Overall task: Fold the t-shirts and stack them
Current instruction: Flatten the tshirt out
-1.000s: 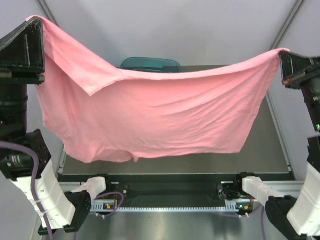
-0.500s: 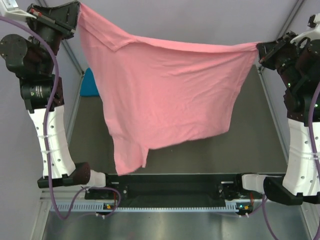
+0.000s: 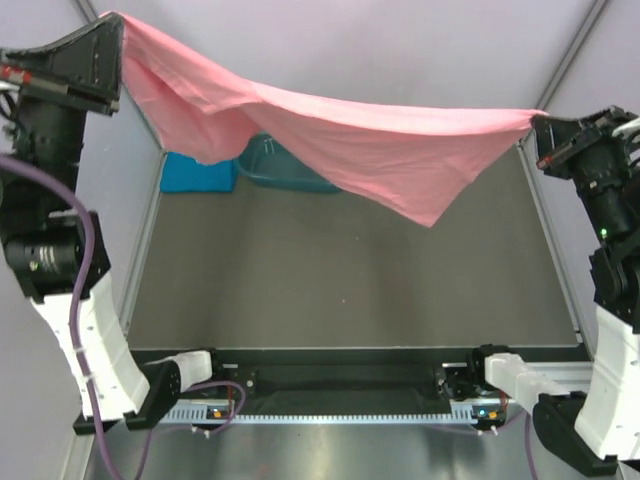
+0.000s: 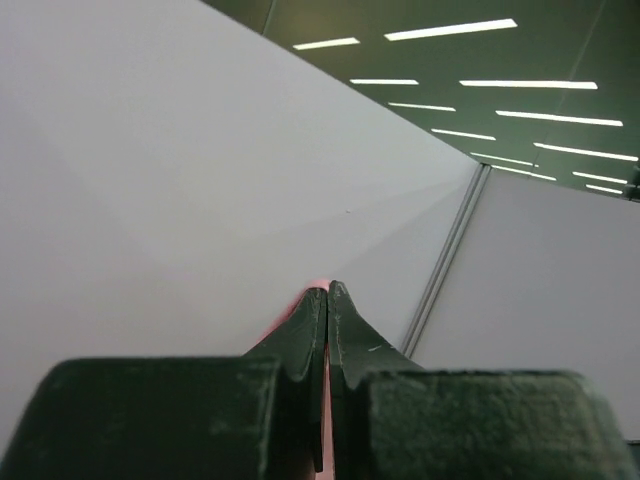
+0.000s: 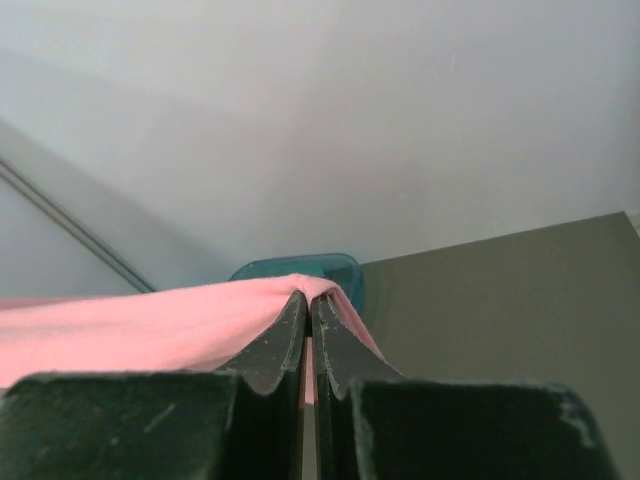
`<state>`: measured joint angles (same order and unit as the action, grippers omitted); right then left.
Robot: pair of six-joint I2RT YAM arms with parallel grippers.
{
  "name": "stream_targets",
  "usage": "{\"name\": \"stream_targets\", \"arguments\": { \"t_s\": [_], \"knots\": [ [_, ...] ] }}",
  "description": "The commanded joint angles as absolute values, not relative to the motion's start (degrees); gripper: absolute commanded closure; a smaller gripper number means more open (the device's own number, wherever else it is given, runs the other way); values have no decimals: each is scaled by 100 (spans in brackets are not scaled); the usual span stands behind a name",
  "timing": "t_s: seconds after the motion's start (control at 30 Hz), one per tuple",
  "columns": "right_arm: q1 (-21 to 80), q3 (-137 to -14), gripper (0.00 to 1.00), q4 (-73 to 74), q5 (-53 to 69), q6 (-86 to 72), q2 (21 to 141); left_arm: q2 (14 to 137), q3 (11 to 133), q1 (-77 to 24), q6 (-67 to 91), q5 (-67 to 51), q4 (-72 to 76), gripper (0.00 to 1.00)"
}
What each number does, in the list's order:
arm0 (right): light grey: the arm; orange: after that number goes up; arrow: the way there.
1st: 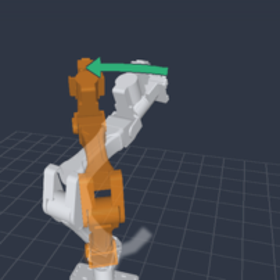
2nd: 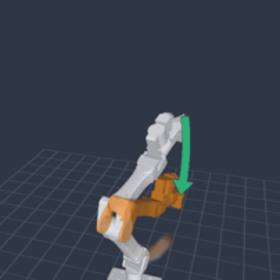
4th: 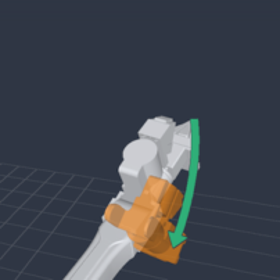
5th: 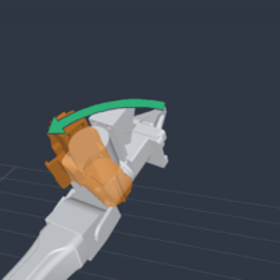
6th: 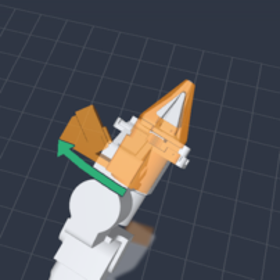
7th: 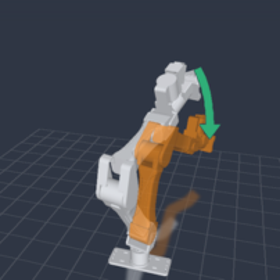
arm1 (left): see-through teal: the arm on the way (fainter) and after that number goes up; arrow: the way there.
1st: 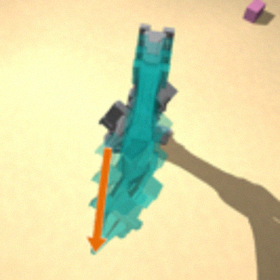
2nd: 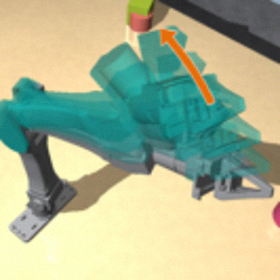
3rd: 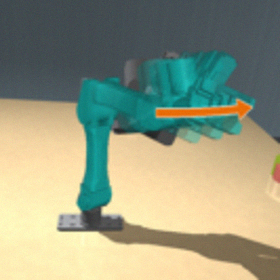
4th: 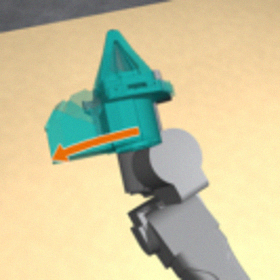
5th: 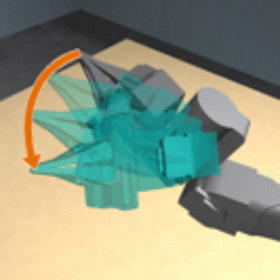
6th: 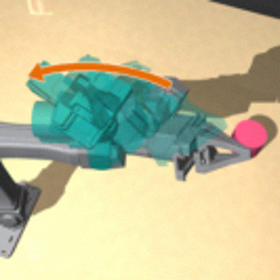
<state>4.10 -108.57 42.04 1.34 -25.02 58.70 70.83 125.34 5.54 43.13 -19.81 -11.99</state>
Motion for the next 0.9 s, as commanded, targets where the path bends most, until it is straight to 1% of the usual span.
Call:
{"name": "stream_targets", "arguments": {
  "t_s": [0.0, 0.17, 0.4, 0.5, 0.57, 0.6, 0.63, 0.67, 0.7, 0.73, 0.8, 0.87],
  "knots": [
    [624, -10548, 100, 4227, 149, -2452, 5416, 6576, 12551, 554, 3999, -1828, -1116, 100],
    [677, -10564, 100, 4710, 237, -2452, 5072, 6276, 12507, 291, 3806, -1740, -1361, 100],
    [677, -10749, 100, 5413, 422, -2698, 5045, 6038, 12270, 18, 3490, -1442, -1801, 100],
    [686, -10592, 100, 5572, 186, -2725, 5168, 6038, 11814, -193, 3472, -1441, -1854, 100],
    [677, -10092, 100, 5555, -113, -2804, 5238, 6064, 11104, -211, 3585, -1468, -1863, 100],
    [677, -9429, 100, 5250, -262, -2812, 5212, 6073, 10770, -211, 3656, -1546, -1776, 100],
    [677, -9065, 100, 5056, -377, -2917, 5195, 6099, 10062, -211, 3795, -1564, -1645, 100],
    [677, -8722, 100, 4880, -517, -2944, 5212, 6126, 9663, -211, 3858, -1634, -1487, 100],
    [677, -7979, 100, 4417, -658, -2944, 5273, 6274, 9276, -211, 3928, -1774, -1337, 100],
    [677, -7606, 100, 4186, -772, -3023, 5317, 6371, 8568, -211, 4007, -1775, -1101, 100],
    [633, -6676, 100, 3624, -818, -3102, 5631, 6826, 7957, -185, 4296, -1872, -819, 100],
    [606, -6356, 100, 3008, -922, -3006, 5983, 7284, 7393, -219, 4403, -2197, -197, 100]
  ]
}}
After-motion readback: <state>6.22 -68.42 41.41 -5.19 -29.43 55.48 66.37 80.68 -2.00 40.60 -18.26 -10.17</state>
